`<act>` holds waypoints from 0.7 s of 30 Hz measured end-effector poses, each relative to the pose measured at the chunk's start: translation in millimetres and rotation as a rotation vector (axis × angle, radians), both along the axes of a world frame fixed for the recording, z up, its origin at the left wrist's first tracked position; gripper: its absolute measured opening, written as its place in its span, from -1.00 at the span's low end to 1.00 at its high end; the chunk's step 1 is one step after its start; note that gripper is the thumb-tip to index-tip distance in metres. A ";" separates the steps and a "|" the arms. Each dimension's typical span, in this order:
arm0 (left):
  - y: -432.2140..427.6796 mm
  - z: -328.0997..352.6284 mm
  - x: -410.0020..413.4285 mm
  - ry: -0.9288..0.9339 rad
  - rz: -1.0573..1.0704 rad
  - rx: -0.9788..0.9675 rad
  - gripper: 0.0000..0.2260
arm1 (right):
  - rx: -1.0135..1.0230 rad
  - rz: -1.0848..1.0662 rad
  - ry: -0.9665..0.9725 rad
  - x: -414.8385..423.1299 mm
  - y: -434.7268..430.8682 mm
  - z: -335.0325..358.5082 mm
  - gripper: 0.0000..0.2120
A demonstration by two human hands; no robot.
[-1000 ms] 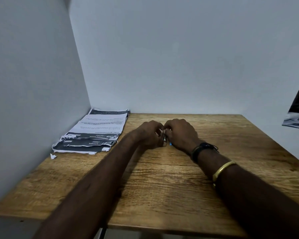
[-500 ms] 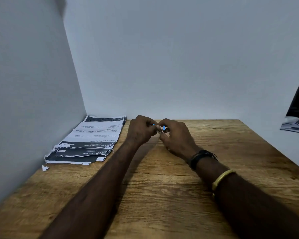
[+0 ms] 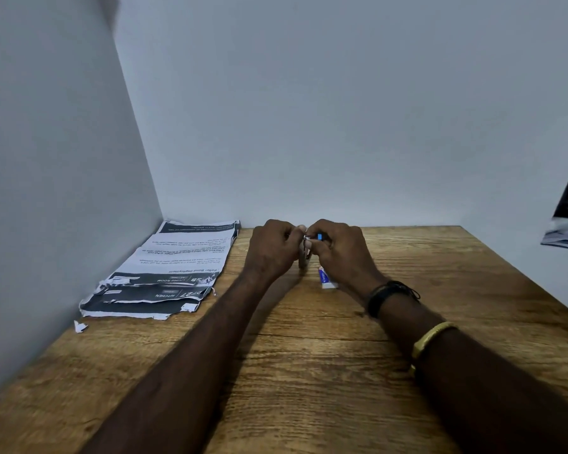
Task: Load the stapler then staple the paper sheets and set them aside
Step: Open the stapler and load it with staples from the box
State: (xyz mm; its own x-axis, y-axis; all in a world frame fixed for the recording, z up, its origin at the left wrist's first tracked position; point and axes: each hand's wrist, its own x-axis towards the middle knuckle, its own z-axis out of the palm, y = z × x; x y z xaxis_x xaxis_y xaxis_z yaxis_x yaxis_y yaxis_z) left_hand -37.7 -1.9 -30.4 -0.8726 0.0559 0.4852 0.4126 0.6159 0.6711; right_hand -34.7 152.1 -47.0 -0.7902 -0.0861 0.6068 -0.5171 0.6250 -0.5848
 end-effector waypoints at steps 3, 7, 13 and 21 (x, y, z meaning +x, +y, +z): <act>1.6 1.5 2.8 0.034 0.031 -0.036 -0.58 | 0.009 0.003 0.018 1.0 0.1 0.2 -0.96; 4.5 3.3 6.8 0.062 0.046 -0.042 -0.59 | 0.016 0.000 0.047 1.9 -0.8 0.4 -0.94; 7.7 2.4 6.8 0.093 0.078 -0.036 -0.59 | 0.000 -0.024 0.068 2.5 -2.4 -0.3 -0.93; -2.7 5.2 6.7 0.006 0.088 0.225 -0.61 | -0.172 -0.069 0.047 1.0 2.5 2.5 -0.93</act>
State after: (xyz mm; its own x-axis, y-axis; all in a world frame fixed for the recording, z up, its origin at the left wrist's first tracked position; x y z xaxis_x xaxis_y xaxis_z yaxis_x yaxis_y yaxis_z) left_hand -31.0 -4.5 -25.2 -0.8663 -0.1302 0.4822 0.3687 0.4847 0.7932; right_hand -33.7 154.6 -44.5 -0.7609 0.0752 0.6445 -0.5062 0.5526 -0.6621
